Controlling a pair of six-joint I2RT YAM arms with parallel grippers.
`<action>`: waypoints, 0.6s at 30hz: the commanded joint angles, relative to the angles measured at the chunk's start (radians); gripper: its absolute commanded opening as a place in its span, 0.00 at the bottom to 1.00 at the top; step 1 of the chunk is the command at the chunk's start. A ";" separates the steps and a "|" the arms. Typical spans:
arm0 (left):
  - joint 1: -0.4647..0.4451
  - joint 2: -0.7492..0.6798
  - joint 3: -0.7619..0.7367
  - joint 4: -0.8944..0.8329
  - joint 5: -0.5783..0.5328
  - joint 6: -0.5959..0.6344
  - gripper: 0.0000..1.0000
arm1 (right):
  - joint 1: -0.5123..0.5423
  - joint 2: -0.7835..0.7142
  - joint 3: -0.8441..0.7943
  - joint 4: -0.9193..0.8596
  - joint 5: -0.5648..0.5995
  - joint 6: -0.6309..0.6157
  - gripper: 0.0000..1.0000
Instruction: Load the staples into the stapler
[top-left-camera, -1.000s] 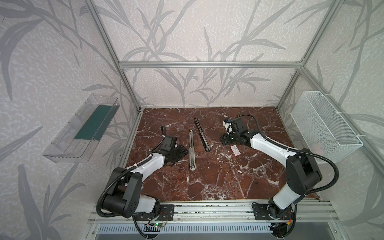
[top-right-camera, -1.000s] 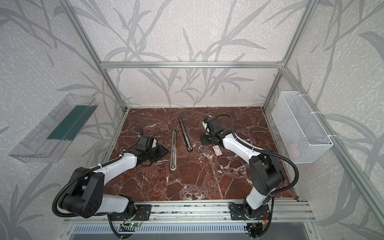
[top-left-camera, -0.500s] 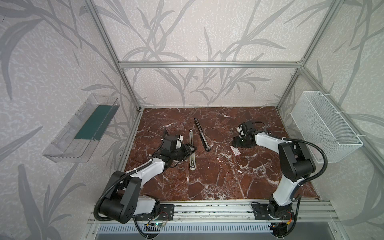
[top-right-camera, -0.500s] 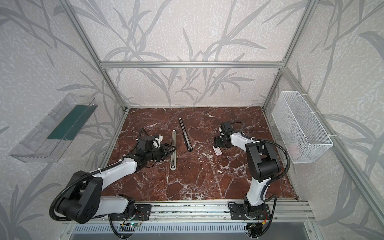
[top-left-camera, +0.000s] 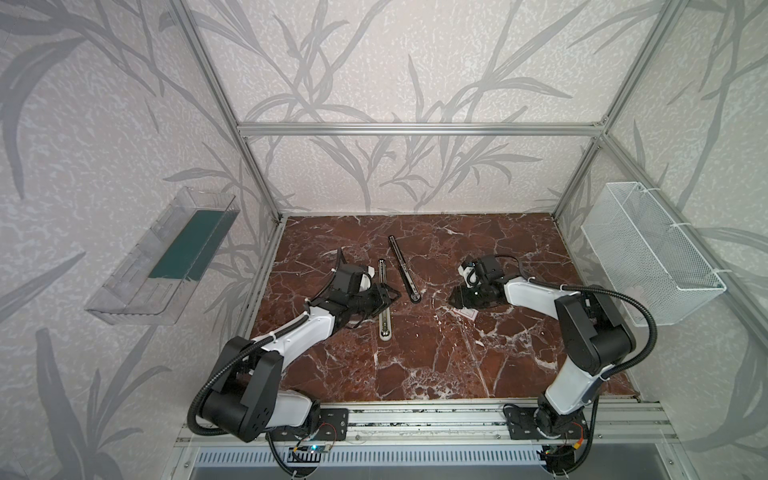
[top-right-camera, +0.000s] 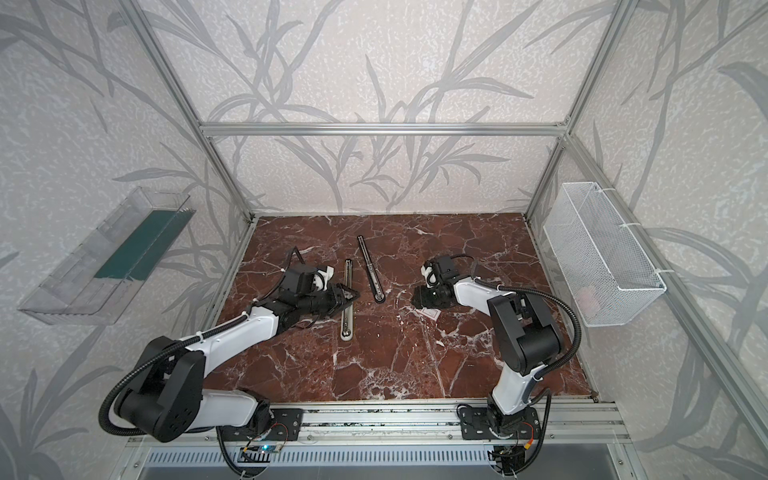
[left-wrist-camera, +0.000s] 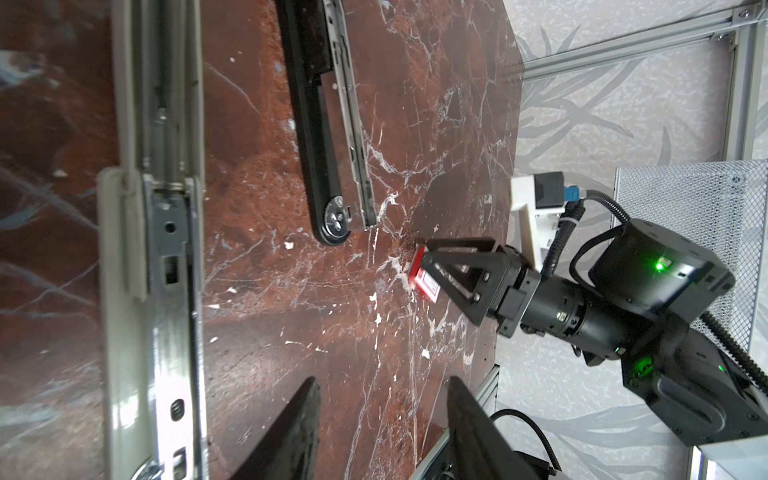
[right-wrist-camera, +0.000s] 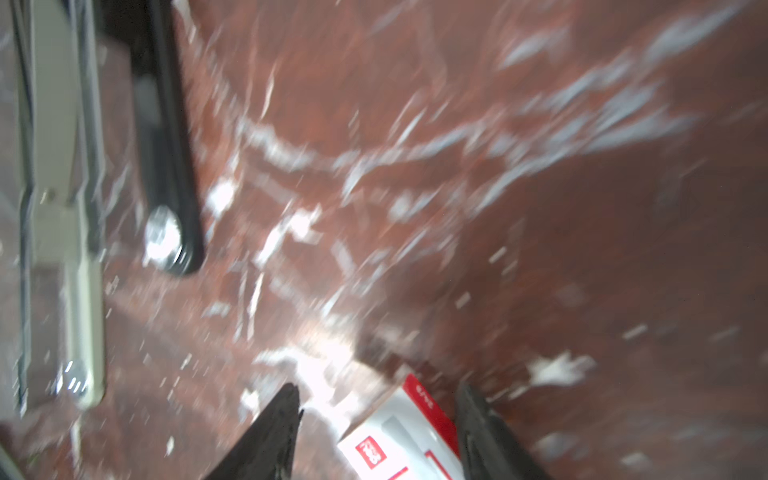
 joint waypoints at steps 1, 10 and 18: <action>-0.031 0.043 0.055 -0.049 -0.006 0.030 0.49 | 0.049 -0.069 -0.034 0.000 -0.043 0.046 0.60; -0.154 0.132 0.194 -0.185 -0.089 0.080 0.49 | 0.044 -0.226 -0.042 -0.127 0.074 0.011 0.60; -0.263 0.257 0.305 -0.266 -0.139 0.106 0.48 | -0.037 -0.259 -0.155 -0.132 0.076 -0.006 0.57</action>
